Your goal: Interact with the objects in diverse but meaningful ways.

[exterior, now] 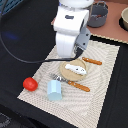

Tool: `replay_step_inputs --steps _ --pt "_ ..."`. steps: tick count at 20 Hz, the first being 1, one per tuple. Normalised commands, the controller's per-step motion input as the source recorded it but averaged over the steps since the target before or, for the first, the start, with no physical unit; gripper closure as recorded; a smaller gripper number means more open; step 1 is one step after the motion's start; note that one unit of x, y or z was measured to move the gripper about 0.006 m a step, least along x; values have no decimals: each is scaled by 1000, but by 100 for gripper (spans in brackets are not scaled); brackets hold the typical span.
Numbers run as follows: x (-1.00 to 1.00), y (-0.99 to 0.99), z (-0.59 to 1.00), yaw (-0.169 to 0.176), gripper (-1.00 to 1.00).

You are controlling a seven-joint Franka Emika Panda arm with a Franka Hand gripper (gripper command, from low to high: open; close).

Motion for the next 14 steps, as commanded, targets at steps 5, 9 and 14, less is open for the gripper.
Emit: replay_step_inputs --steps 5,9,14 --pt "-669 -523 69 -62 -100" --pt "-671 -462 1 -63 -100" --pt "-650 -349 -17 -46 -100"
